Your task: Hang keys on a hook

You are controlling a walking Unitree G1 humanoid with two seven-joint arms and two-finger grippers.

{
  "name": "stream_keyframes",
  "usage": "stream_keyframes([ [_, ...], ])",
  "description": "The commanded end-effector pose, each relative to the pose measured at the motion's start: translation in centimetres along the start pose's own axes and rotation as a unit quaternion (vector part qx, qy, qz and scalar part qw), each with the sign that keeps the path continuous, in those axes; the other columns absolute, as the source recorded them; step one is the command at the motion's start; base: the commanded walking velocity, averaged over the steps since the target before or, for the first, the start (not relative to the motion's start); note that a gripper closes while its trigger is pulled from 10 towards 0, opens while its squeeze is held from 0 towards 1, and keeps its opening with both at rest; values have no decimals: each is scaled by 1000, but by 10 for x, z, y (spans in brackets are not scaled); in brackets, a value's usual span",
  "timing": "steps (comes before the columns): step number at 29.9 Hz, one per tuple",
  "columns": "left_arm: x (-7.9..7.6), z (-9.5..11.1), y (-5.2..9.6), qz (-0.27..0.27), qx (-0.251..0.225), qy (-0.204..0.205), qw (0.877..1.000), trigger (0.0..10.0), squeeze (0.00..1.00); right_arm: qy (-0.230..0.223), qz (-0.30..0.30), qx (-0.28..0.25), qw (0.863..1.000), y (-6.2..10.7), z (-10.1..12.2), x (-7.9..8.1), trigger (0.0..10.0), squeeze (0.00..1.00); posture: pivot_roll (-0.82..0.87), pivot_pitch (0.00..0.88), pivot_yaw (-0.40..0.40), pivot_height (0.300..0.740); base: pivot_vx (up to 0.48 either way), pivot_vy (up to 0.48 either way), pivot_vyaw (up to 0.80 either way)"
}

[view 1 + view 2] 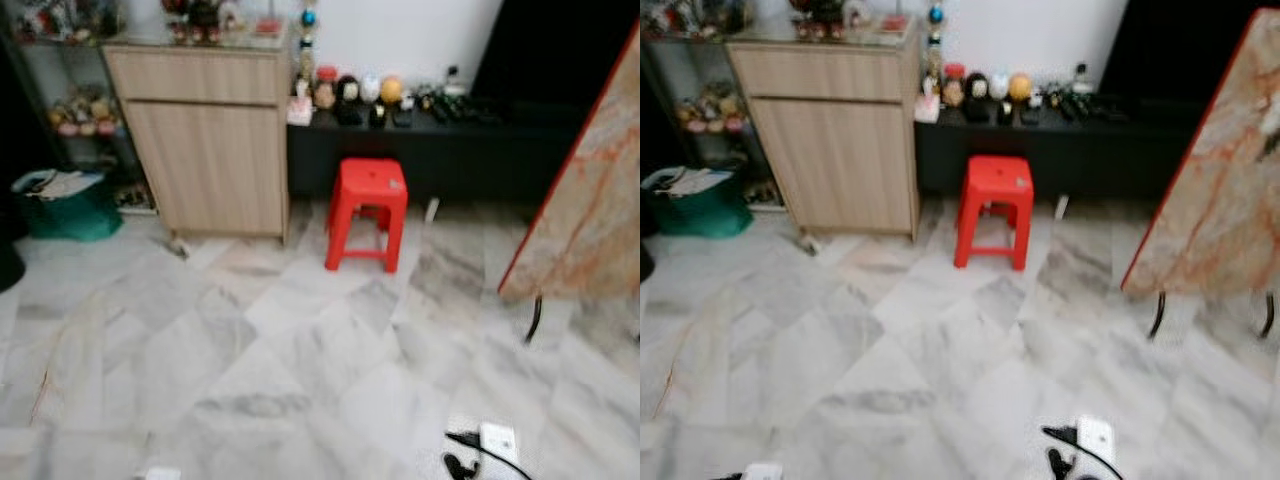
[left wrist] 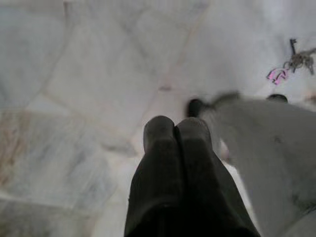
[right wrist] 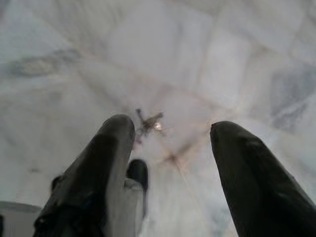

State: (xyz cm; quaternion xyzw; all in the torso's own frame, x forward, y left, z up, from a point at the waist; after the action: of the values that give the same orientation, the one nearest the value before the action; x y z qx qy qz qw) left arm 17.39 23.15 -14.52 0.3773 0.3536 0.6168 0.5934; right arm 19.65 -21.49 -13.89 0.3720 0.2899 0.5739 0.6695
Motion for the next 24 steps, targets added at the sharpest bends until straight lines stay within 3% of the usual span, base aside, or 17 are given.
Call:
stream_keyframes([
  [1,9,-4,2,9,8,-5,1000,10000,0,2,10,-13,1000,-2,10,10,10000,0,37,0,-65,740,0,480,0],
  [15,7,-3,1,1,9,-20,1000,10000,0,6,13,-12,1000,-3,10,12,10000,0,36,0,-60,740,0,480,0],
  [21,12,0,2,15,2,-27,1000,10000,0,5,11,-14,1000,-3,11,12,10000,0,35,0,-64,740,0,0,0],
  [24,11,-1,2,12,1,-6,1000,10000,0,5,10,-14,1000,-3,11,12,10000,0,35,0,-64,740,0,0,0],
])
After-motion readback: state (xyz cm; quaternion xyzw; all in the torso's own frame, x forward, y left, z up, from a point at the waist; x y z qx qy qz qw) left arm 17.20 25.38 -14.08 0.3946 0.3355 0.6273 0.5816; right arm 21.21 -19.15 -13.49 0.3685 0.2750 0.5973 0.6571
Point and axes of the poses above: a point about 5 cm out from each wrist's last joint towards the gripper, its own y axis pointing back from the gripper into the wrist, its own z axis along the axis of the wrist's last joint, x = y × z, the point moved 6 cm from there along -y, pointing out of the wrist towards the gripper, and after that the axes turned 3 degrees about y, right-handed, at the moved point
